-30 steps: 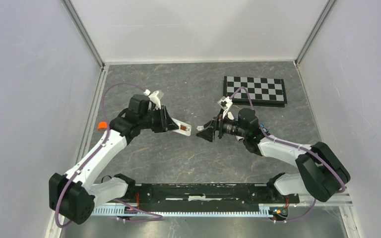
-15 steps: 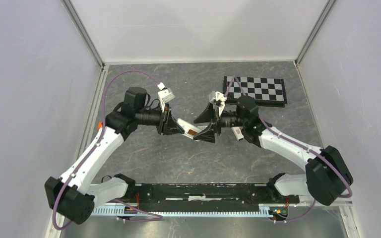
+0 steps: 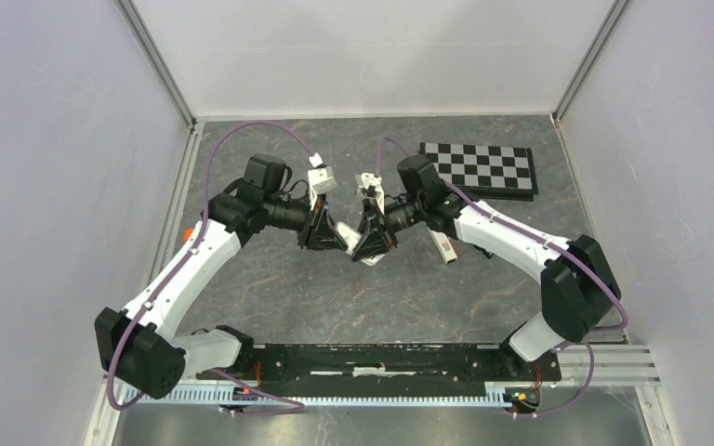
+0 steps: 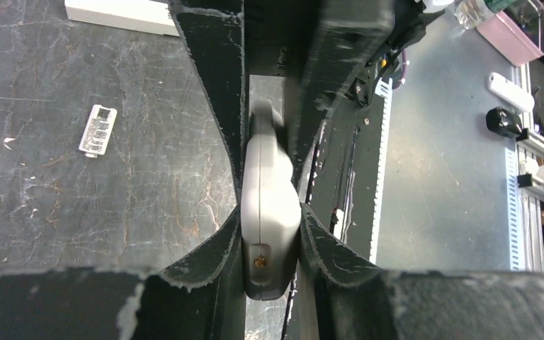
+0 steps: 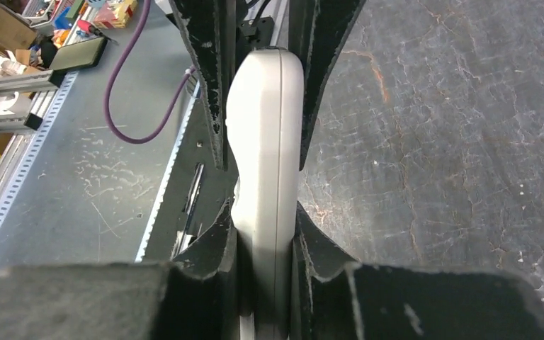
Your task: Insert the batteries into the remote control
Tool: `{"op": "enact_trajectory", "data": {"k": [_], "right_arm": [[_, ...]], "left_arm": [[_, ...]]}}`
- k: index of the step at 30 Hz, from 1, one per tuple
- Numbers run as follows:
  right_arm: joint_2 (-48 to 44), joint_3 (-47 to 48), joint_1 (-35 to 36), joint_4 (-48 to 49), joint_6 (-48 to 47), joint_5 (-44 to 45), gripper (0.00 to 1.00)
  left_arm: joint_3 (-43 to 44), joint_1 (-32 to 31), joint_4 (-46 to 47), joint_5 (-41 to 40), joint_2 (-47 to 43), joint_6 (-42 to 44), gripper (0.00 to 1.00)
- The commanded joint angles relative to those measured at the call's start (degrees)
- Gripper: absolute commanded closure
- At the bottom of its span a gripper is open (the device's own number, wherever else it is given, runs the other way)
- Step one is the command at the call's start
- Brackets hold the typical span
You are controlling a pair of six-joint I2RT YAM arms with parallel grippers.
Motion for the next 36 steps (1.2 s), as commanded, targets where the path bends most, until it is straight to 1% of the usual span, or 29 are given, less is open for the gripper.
{"op": "enact_trajectory", "data": {"k": [1, 2, 3, 4, 5, 6, 7, 8, 9, 10, 13, 15, 17, 18, 19, 21, 22, 23, 24, 26, 28, 31, 32, 34, 36], "right_arm": [[-1.26, 0.67, -0.03, -0.09, 1.18, -0.11, 0.93], [-2.49, -0.78, -0.03, 3.35, 4.67, 0.55, 0.94], [-4.03, -3.02, -0.03, 9.55, 8.96, 1.75, 0.95], [-5.38, -5.12, -0.15, 14.15, 14.08, 2.81, 0.97], [-6.72, -7.81, -0.12, 21.14, 19.71, 3.9, 0.98], [-8.19, -10.06, -0.27, 28.15, 24.2, 4.74, 1.0], [-9.47, -12.64, -0.45, 34.11, 29.45, 5.42, 1.0], [-10.44, -15.2, -0.68, 41.38, 34.12, 6.01, 1.0], [-11.15, -16.87, -1.04, 47.13, 37.26, 6.57, 1.0], [-11.74, -18.68, -1.57, 51.79, 41.08, 7.16, 1.0], [-12.44, -22.09, -2.58, 65.4, 50.5, 8.72, 1.0], [-12.15, -23.35, -2.8, 70.75, 54.12, 10.3, 1.0], [-11.22, -23.54, -3.02, 72.65, 56.77, 11.85, 1.0], [-10.66, -23.6, -3.1, 73.85, 58.36, 12.05, 1.0], [-10.19, -23.7, -3.15, 75.78, 59.87, 12.42, 1.0], [-8.94, -23.94, -3.1, 80.5, 63.91, 12.2, 1.0], [-8.11, -24.05, -3.1, 82.47, 65.27, 12.19, 1.0], [-7.64, -24.1, -3.15, 83.07, 65.99, 12.11, 1.0], [-7.4, -24.26, -3.11, 83.49, 66.37, 12.31, 1.0], [-6.95, -24.63, -3.1, 83.56, 67.21, 12.2, 1.0], [-6.78, -24.37, -3.15, 82.62, 67.53, 11.71, 1.0], [-7.56, -23.5, -3.18, 76.38, 64.63, 12.11, 1.0], [-7.87, -23.21, -3.03, 74.02, 62.66, 12.46, 1.0], [-8.08, -22.73, -2.94, 69.2, 60.22, 13.52, 1.0], [-7.84, -22.04, -2.98, 67.3, 59.11, 13.85, 1.0]], "left_arm": [[4.97, -0.08, 4.47, 1.34, -1.97, -6.11, 0.55], [5.27, -0.03, 7.03, 1.3, -1.97, -10.33, 0.34], [4.59, -0.05, 11.21, 1.77, -2.05, -16.9, 0.24], [3.6, -0.05, 14.75, 1.42, -2.37, -20.35, 0.18], [2.04, -0.07, 18.76, 0.0, -2.91, -25.74, 0.15], [-0.74, -0.03, 25.08, -2.08, -3.78, -32.48, 0.13], [-4.32, -0.03, 32.46, -3.41, -4.88, -37.53, 0.12], [-7.03, -0.05, 37.35, -4.82, -5.83, -42.69, 0.12], [-10.07, -0.05, 43.97, -6.72, -6.75, -47.37, 0.11], [-12.59, -0.03, 48.74, -8.46, -7.58, -50.51, 0.1], [-17.29, -0.03, 58.03, -12.85, -8.19, -59.17, 0.1], [-19.11, -0.11, 65.15, -12.13, -7.33, -63.74, 0.1], [-19.21, -0.12, 71.51, -9.52, -5.5, -68.88, 0.11], [-18.85, -0.17, 74.21, -7.93, -4.22, -71.68, 0.14], [-18.32, -0.18, 75.98, -5.87, -2.98, -74.49, 0.21], [-17.95, -0.14, 77.28, -3.83, -0.68, -77.48, 0.33], [-18.62, -0.2, 78.28, -3.71, -0.31, -78.32, 0.42], [-19.56, -0.2, 80.27, -4.02, -0.36, -79.53, 0.47], [-20.63, -0.26, 81.27, -4.26, -0.62, -80.2, 0.49], [-21.35, -0.22, 80.36, -4.78, -1.72, -79.45, 0.49], [-21.19, -0.39, 75.56, -6.31, -3.59, -76.88, 0.44], [-20.71, -0.9, 69.51, -8.01, -5.61, -72.23, 0.38], [-20.46, -0.91, 67.34, -7.99, -6.08, -70.88, 0.38], [-18.73, -0.82, 61.13, -8.21, -7.07, -65.66, 0.37], [-15.76, -0.82, 53.67, -9.46, -7.3, -61.35, 0.36]]}}
